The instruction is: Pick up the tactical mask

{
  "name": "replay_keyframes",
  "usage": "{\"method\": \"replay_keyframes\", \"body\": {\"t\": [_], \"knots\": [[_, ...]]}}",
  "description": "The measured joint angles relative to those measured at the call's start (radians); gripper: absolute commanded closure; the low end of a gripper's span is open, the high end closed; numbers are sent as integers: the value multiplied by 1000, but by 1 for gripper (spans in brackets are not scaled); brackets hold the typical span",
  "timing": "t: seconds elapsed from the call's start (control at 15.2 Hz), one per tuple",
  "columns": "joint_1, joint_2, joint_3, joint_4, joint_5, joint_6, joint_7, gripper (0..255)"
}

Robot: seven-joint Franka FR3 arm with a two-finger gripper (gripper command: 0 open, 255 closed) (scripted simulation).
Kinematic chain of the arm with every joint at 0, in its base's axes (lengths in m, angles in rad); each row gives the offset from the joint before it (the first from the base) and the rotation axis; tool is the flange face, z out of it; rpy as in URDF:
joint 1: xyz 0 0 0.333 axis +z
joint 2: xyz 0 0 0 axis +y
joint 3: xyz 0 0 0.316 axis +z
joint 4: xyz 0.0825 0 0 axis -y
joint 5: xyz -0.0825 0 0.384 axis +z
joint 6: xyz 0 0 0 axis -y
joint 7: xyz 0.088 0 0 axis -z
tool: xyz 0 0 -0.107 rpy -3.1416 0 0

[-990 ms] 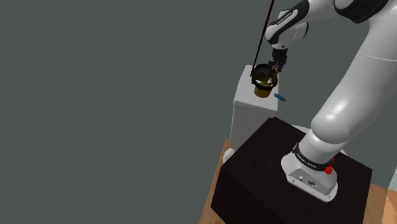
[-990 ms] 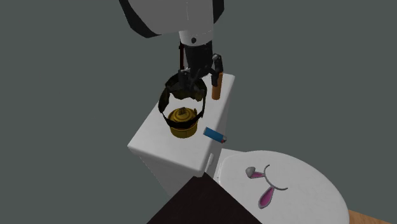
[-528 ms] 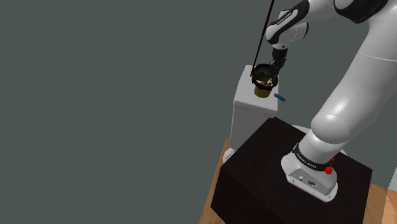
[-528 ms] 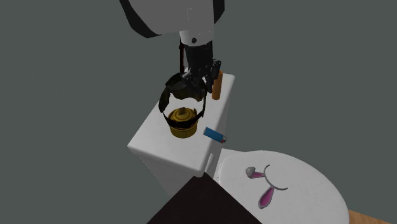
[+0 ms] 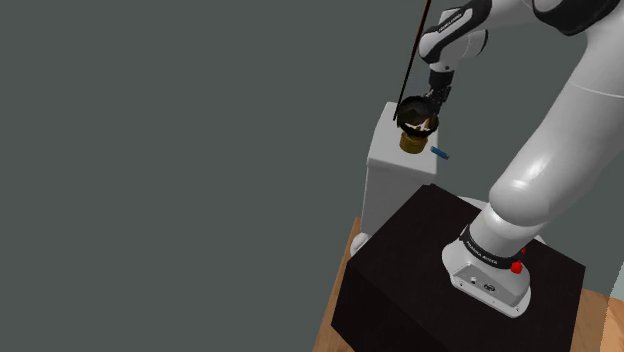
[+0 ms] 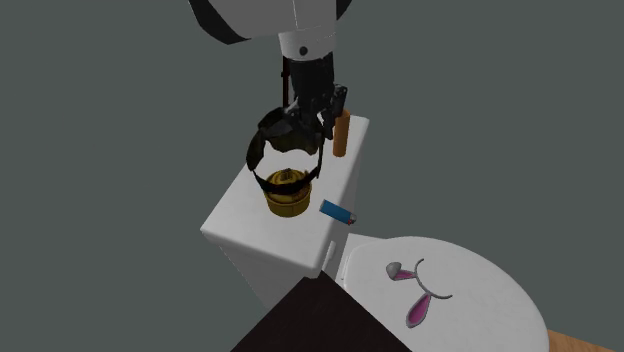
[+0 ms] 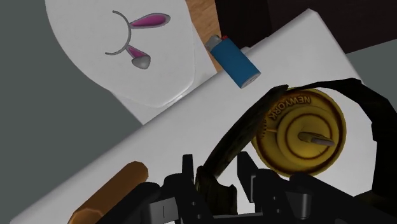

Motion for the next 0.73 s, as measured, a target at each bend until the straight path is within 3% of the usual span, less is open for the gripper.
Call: {"method": "replay_keyframes", "body": {"t": [0.73], "knots": [[7,-72,-1,75,-33,-139,10,255]]}}
